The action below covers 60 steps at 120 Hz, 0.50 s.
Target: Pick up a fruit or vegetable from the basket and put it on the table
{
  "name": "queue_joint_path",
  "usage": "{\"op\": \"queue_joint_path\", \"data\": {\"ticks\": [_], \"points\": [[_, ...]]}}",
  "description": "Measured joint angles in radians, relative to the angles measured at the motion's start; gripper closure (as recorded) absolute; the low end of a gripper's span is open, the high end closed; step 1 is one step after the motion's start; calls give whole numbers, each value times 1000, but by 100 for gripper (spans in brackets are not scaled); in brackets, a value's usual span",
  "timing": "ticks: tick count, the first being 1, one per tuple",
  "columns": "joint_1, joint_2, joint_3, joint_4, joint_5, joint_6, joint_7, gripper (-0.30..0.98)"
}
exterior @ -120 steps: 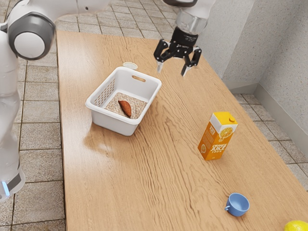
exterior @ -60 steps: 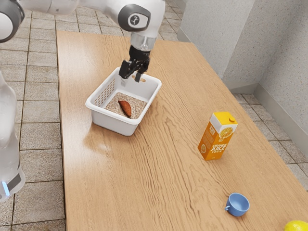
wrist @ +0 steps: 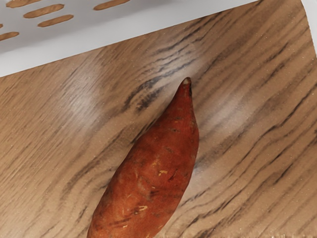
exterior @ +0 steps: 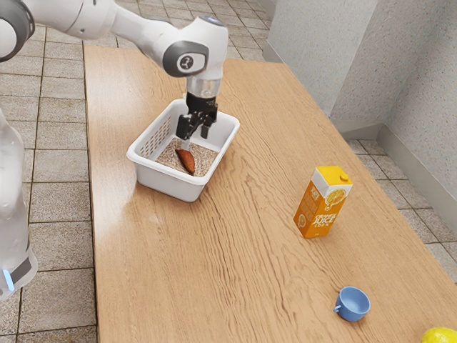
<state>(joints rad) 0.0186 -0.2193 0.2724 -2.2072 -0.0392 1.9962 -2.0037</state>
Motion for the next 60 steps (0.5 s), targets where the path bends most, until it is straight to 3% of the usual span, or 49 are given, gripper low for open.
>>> {"op": "queue_joint_path", "data": {"ticks": [60], "points": [[21, 32, 1, -75, 0, 78, 220, 0]]}}
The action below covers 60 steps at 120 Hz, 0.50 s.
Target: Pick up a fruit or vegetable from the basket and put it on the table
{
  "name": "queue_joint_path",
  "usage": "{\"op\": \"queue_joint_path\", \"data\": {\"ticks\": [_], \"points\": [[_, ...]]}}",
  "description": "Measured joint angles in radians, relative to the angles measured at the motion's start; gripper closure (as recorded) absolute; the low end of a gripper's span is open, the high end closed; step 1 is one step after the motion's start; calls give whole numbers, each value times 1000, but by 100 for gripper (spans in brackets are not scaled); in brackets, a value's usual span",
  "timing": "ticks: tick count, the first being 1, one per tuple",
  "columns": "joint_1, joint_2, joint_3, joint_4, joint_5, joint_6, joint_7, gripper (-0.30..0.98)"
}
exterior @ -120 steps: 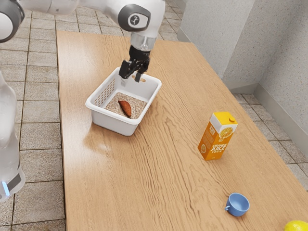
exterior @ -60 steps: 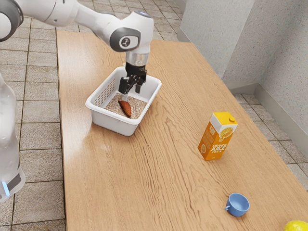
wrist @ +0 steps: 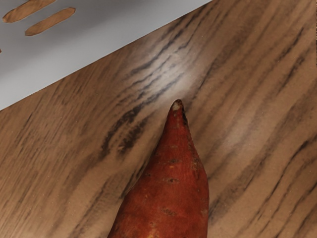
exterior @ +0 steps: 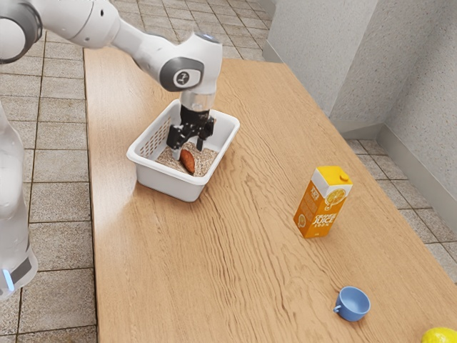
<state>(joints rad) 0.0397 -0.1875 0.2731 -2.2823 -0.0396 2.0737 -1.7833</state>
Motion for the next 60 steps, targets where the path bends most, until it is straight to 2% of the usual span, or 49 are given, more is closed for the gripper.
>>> {"op": "queue_joint_path", "data": {"ticks": [60], "points": [[-2, 54, 0, 1, -19, 54, 102, 1]]}}
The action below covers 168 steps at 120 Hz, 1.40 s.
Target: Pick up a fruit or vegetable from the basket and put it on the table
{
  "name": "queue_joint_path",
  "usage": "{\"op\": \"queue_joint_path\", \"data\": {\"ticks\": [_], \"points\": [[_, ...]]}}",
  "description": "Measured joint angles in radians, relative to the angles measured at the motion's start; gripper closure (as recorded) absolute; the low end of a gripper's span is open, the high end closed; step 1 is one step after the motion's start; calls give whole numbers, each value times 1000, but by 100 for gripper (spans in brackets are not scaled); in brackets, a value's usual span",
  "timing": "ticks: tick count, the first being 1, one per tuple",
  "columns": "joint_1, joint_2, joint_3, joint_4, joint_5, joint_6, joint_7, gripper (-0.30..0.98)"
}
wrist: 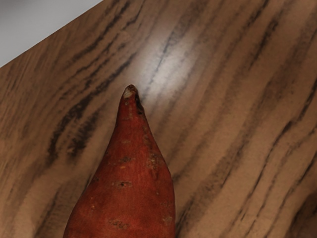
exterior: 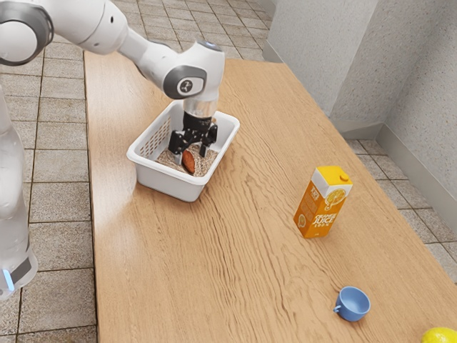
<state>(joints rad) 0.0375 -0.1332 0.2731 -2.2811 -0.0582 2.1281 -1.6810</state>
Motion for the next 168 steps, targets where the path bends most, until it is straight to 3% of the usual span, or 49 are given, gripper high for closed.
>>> {"op": "queue_joint_path", "data": {"ticks": [53, 82, 115, 130, 139, 152, 168], "points": [[-2, 14, 0, -1, -10, 4, 39, 13], [-11, -28, -1, -20, -10, -3, 48, 49], [-25, -107, -9, -5, 4, -19, 53, 54], [-42, -319, -106, 44, 40, -101, 47, 53], [-92, -366, -159, 119, 40, -171, 44, 53], [-118, -345, -257, 191, -40, -246, 38, 53], [-150, -217, -398, 295, -132, -290, 32, 54]]}}
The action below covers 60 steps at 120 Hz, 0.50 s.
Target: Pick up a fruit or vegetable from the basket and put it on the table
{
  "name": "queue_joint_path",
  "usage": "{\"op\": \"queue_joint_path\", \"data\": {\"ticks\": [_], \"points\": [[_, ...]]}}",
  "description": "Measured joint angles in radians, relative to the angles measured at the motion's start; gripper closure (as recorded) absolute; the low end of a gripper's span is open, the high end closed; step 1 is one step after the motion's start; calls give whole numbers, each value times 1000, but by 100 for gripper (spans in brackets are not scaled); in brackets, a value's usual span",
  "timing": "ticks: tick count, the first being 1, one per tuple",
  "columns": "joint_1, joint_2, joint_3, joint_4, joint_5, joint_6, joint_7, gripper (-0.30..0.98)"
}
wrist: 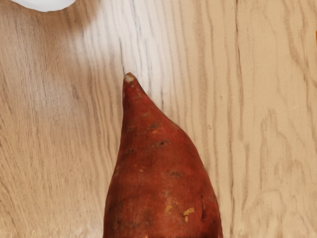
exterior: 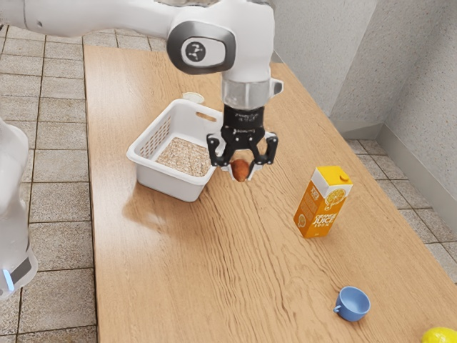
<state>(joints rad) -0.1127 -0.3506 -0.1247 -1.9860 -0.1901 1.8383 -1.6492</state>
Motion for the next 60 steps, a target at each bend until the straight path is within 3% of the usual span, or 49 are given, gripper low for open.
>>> {"op": "queue_joint_path", "data": {"ticks": [18, 29, 42, 54, 60], "points": [[-12, 51, -74, 18, -56, -1, -7, 53], [-9, 59, -91, 17, -63, 7, -11, 28], [-5, 62, -94, 6, -65, 13, -14, 13], [29, 83, -60, 47, -40, 10, -30, 6], [5, 108, 43, 180, -14, -44, -76, 5]]}}
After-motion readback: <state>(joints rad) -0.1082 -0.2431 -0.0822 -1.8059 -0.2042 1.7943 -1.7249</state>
